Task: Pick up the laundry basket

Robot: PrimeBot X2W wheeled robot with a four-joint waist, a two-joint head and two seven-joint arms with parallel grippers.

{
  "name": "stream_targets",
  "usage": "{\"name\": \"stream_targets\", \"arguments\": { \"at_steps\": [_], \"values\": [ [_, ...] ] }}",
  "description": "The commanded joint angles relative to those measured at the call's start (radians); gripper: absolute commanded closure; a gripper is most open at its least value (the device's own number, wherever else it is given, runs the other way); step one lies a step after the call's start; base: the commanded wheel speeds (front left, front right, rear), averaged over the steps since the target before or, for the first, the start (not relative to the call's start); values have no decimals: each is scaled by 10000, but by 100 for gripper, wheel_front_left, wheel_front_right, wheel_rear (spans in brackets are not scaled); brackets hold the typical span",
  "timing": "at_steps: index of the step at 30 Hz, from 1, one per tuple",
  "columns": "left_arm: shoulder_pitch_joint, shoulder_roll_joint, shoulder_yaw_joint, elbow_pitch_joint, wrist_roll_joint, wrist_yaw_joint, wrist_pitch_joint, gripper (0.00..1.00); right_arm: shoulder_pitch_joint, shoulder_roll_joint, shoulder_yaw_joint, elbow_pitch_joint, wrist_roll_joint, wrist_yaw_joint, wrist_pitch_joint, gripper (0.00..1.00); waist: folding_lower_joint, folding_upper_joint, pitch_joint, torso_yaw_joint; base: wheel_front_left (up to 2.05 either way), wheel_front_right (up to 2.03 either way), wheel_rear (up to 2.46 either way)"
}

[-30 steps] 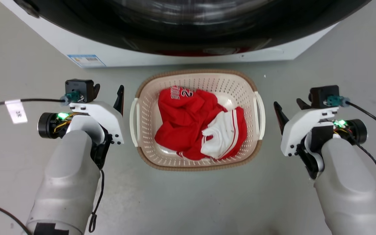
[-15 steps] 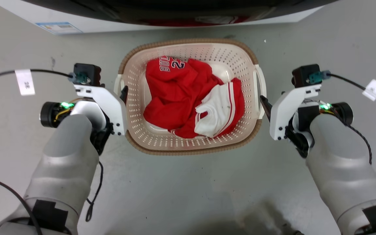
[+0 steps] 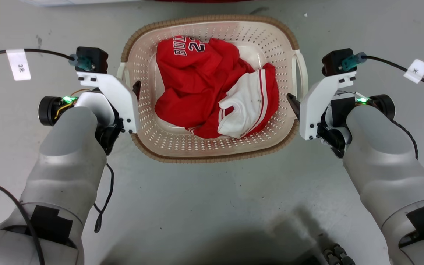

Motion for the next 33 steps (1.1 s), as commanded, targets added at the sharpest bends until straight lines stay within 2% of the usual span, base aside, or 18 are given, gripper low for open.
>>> {"name": "stream_targets", "arguments": {
  "at_steps": [1, 16, 17, 18, 19, 20, 21, 22, 33],
  "values": [
    [-139, -42, -99, 58, -98, 8, 72, 0, -199, 21, 156, 50, 152, -7, 92, 0, -1, 0, 110, 27, 0, 0, 0],
    [-658, -153, -805, 360, -1016, 7, 425, 0, -659, 20, 1102, 500, 1155, -7, 366, 0, -1, 0, 622, 93, 0, 0, 0],
    [-677, -161, -839, 372, -1066, 7, 452, 0, -661, 20, 1136, 519, 1230, -7, 376, 18, -1, 0, 636, 91, 0, 0, 0],
    [-699, -162, -876, 382, -1121, 7, 466, 1, -674, 20, 1169, 541, 1279, -7, 385, 53, -1, 0, 649, 92, 0, 0, 0],
    [-713, -163, -896, 396, -1187, 7, 479, 51, -675, 20, 1209, 551, 1350, -7, 432, 62, -1, 0, 656, 92, 0, 0, 0],
    [-710, -190, -926, 393, -1253, 7, 488, 91, -671, 21, 1247, 549, 1439, -7, 450, 78, -1, 0, 658, 96, 0, 0, 0],
    [-710, -190, -926, 393, -1253, 7, 488, 91, -671, 21, 1247, 549, 1439, -7, 450, 78, -1, 0, 658, 96, 0, 0, 0],
    [-678, -226, -974, 399, -1336, 7, 578, 100, -671, 21, 1300, 545, 1502, -7, 467, 100, -1, 0, 654, 92, 0, 0, 0],
    [-512, -231, -1445, 369, -2002, -5, 951, 100, -581, 60, 1892, 558, 2186, 10, 431, 100, -1, 0, 465, 73, 0, 0, 0]
  ]
}}
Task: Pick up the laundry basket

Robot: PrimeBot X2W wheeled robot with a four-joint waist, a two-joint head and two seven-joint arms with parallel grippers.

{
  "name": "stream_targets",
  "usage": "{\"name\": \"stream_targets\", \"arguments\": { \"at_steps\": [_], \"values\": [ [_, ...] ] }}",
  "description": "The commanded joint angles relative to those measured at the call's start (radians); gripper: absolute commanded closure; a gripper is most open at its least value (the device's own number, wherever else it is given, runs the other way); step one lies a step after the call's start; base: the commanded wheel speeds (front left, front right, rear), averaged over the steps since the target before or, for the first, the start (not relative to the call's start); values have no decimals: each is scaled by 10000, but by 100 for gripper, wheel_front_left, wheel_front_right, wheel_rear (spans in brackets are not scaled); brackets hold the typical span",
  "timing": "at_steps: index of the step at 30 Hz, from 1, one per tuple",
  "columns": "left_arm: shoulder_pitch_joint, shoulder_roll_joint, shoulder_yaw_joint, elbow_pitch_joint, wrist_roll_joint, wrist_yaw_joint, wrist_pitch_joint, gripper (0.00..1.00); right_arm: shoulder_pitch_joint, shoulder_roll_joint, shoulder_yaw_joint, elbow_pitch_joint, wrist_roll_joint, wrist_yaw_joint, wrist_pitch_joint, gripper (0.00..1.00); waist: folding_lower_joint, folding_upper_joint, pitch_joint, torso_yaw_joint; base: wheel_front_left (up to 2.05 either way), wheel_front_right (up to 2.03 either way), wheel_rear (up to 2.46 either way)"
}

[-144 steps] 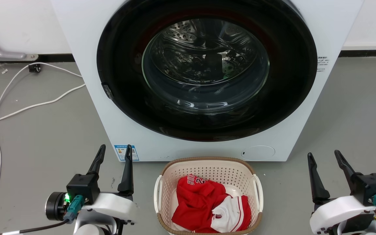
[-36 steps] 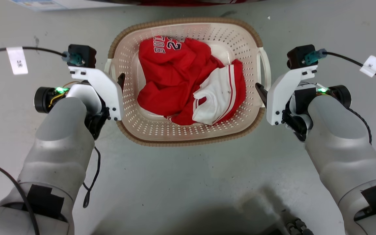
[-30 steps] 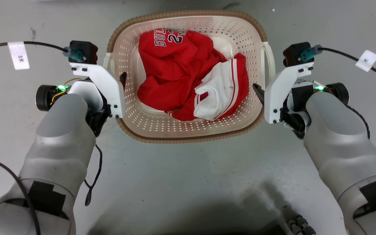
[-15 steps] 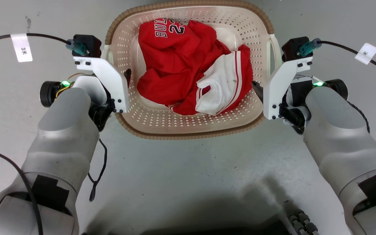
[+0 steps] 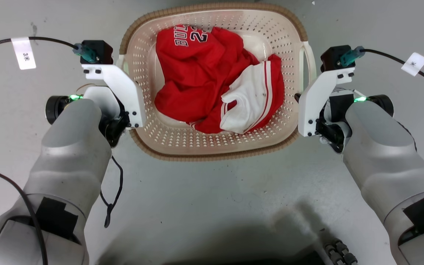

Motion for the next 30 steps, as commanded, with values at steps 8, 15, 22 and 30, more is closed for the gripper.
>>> {"name": "stream_targets", "arguments": {
  "at_steps": [8, 15, 22, 30],
  "values": [
    [401, -220, -447, -20, -519, -32, 739, 100, 304, 142, 587, -251, 662, 41, 602, 100, 0, 0, -767, 45, 0, 0, 0],
    [827, -390, -758, -58, -1039, -67, 1583, 100, 734, 177, 1089, -292, 1253, 78, 1412, 100, 0, 0, -1873, 109, 0, 0, 0],
    [1460, -591, -1088, -117, -1594, -75, 2564, 100, 1258, 205, 1481, -153, 1728, 78, 2209, 100, 0, 0, -3301, 227, 0, 0, 0],
    [2313, -799, -1406, -134, -2194, -81, 3519, 100, 1949, 244, 1734, 30, 2099, 79, 3079, 100, 0, 0, -5126, 403, 0, 0, 0]
  ]
}}
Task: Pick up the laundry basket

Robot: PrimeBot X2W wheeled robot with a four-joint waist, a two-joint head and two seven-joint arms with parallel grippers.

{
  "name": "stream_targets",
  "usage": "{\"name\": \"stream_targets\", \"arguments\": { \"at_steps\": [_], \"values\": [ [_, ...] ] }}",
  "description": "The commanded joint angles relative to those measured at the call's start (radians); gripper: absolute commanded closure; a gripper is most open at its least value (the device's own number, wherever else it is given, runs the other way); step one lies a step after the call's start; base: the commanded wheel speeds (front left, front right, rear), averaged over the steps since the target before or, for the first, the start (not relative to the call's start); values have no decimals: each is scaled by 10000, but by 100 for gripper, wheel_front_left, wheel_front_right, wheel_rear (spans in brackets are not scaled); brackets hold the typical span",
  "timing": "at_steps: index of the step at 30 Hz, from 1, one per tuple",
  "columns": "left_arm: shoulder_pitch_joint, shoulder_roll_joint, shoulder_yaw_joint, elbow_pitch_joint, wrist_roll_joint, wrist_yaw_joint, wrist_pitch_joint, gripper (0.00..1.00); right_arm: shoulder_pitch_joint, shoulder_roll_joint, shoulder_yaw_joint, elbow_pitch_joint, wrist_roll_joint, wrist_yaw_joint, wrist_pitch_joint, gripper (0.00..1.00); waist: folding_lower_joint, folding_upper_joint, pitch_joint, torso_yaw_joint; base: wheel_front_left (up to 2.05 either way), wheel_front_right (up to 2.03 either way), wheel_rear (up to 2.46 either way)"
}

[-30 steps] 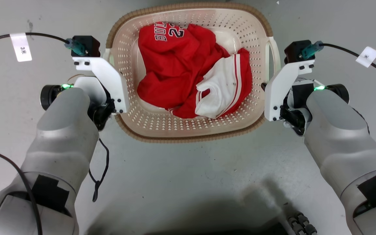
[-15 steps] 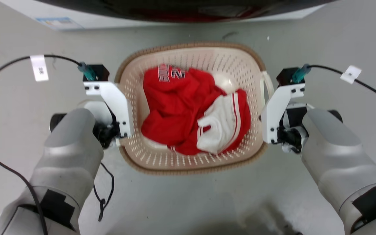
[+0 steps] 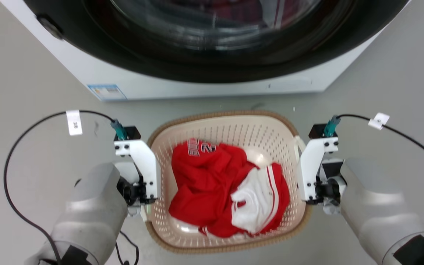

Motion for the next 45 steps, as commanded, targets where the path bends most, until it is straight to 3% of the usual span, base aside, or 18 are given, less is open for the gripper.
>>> {"name": "stream_targets", "arguments": {
  "at_steps": [1, 10, 20, 45],
  "values": [
    [177, -497, -84, -185, -134, -156, 148, 100, 140, 411, 51, -159, 178, 139, 89, 100, 1, -1, -899, 125, 0, 0, 0],
    [898, -524, -323, -138, -762, -158, 1249, 100, 843, 419, 292, -120, 714, 139, 1283, 100, 1, -1, -2672, 208, 0, 0, 0],
    [1438, -536, -458, -56, -1159, -158, 1776, 100, 1282, 414, 487, -64, 943, 139, 1971, 100, 1, -1, -4075, 237, 0, 0, 0],
    [1975, -514, -699, 8, -1667, -159, 1669, 100, 1797, 408, 839, -31, 1257, 140, 2139, 100, 1, -1, -5246, 202, 0, 0, 0]
  ]
}}
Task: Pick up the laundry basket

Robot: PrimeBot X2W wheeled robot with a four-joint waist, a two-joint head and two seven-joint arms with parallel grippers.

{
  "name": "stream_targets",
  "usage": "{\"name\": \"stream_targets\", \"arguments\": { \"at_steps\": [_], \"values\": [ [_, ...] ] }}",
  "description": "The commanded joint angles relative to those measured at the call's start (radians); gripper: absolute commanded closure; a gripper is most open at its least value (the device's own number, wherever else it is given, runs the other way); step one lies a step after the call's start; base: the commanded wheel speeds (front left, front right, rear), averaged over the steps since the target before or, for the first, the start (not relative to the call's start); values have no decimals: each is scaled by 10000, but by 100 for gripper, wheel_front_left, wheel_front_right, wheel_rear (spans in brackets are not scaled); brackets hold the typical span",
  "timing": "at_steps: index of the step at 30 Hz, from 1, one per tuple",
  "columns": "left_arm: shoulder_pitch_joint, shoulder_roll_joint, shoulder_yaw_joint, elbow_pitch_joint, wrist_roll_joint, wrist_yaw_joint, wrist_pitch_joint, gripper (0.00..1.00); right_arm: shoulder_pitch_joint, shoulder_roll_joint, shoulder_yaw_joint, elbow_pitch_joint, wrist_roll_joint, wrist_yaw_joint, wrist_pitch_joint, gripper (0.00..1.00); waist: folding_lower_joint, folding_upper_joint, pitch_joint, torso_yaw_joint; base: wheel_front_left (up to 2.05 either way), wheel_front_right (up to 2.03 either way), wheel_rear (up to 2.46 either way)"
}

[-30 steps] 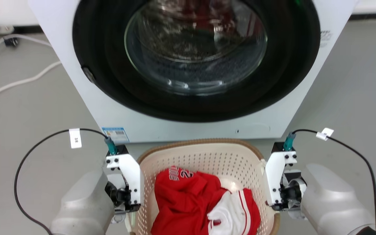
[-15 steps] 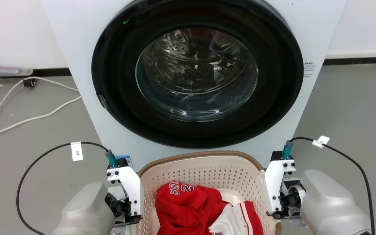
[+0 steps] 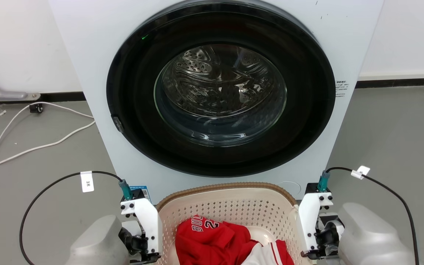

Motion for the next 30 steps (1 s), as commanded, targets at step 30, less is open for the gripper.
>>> {"name": "stream_targets", "arguments": {
  "at_steps": [30],
  "values": [
    [-68, -480, -269, -203, -538, -162, -34, 100, -107, 412, 324, -173, 552, 140, -181, 100, 1, 0, 228, -13, 0, 0, 0]
  ]
}}
